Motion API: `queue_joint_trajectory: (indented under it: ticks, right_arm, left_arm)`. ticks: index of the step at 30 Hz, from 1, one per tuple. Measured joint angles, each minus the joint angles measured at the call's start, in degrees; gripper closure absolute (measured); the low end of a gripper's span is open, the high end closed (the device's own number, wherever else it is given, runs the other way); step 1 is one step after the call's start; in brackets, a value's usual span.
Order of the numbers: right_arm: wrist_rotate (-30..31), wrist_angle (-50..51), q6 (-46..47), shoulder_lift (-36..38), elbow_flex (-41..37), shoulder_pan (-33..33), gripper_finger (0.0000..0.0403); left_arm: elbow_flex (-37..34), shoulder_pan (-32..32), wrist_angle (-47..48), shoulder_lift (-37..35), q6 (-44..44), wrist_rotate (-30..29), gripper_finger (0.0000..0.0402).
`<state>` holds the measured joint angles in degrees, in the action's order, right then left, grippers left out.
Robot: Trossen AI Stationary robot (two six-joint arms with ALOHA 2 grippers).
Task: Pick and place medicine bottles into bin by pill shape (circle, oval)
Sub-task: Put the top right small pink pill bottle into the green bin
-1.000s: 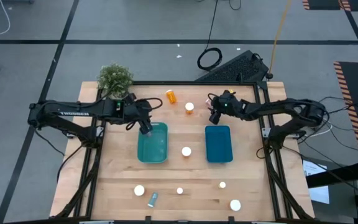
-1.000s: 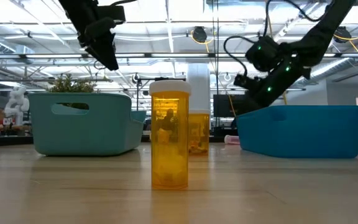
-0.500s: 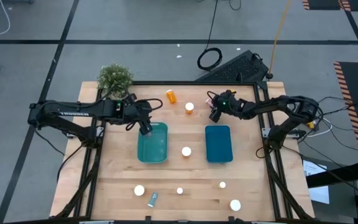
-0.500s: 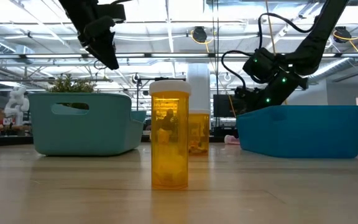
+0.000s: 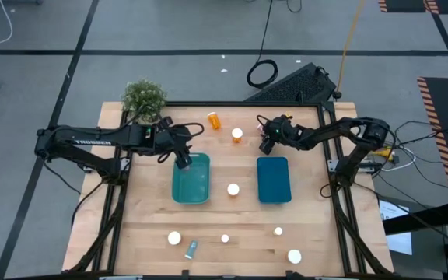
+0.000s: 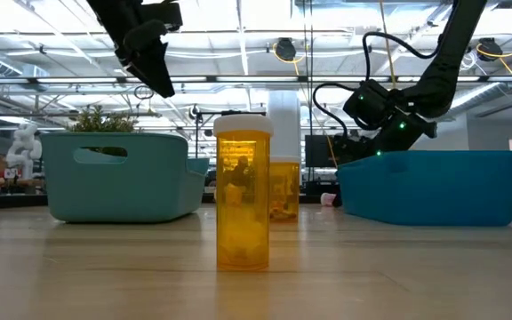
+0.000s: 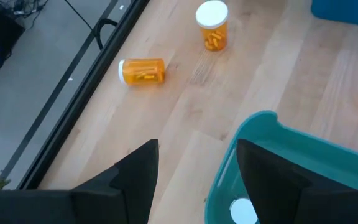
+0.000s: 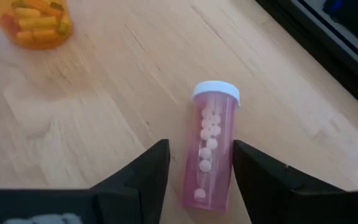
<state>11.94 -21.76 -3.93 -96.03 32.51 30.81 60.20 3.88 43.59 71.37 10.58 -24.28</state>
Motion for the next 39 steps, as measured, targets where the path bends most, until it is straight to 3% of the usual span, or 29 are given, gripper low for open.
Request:
queue_joint_trajectory:
  ticks: [16,23,27,39]
  right_arm:
    - [-0.3,5.0,0.2,2.5,-0.1,0.0,0.0316]
    - [-0.3,5.2,0.2,2.6,-0.1,-0.1,0.0298]
    - [-4.0,5.8,0.4,3.9,-0.2,-0.1,0.0295]
    - [-11.0,10.2,1.8,16.4,-0.3,-1.1,0.0300]
  left_arm:
    - [0.0,0.0,-2.2,0.0,-3.1,0.1,0.0181]
    - [0.0,0.0,-4.5,0.0,-5.1,0.1,0.0181]
    - [0.0,0.0,-5.2,0.0,-8.4,0.0,0.0181]
    - [0.0,-1.2,-8.3,0.0,-13.5,0.0,0.0181]
